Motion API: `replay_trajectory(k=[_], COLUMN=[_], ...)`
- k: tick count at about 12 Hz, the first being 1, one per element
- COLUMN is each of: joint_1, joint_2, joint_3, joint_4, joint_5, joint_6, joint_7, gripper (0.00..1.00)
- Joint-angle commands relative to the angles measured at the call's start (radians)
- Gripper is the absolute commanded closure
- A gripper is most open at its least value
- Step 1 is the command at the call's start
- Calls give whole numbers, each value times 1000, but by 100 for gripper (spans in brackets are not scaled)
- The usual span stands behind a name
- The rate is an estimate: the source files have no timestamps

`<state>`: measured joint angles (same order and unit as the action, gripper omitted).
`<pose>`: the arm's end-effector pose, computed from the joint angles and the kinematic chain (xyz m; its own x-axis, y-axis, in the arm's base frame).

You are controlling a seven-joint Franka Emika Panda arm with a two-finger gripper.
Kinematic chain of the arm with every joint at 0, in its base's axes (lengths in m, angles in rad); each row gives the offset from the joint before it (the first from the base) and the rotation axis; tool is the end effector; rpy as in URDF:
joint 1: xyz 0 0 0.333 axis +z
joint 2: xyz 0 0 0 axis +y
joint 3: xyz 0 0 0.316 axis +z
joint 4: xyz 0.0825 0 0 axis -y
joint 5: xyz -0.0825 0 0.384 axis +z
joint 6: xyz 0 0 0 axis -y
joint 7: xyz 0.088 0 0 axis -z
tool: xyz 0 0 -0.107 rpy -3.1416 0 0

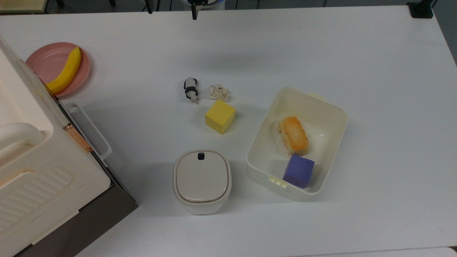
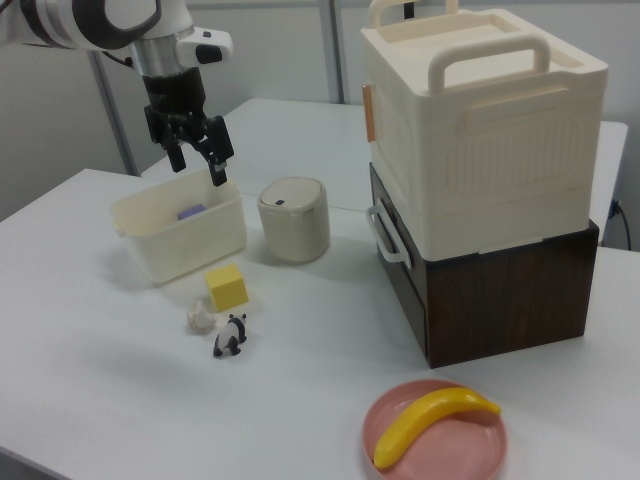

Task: Open the trash can
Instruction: 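Move the gripper over the cream trash can's lid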

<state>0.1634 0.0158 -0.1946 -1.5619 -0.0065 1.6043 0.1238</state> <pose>0.5625 -0.0173 0.6231 0.9877 -0.1540 0.0279 -0.1543 -0.9880 0.0062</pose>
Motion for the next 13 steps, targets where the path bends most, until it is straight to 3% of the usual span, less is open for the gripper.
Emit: replay_trajectory(k=[1, 9, 10, 11, 13], joint_1=[10, 15, 15, 15, 13], joint_2=[-14, -7, -7, -5, -4], joint_3=[-2, 1, 3, 3, 17], joint_4=[-10, -14, -17, -24, -41], joint_5=[29, 51, 49, 49, 48], joint_6=[-12, -9, -7, 21, 80], joint_7=[-16, -29, -32, -44, -61], gripper=[0, 0, 24, 58, 95])
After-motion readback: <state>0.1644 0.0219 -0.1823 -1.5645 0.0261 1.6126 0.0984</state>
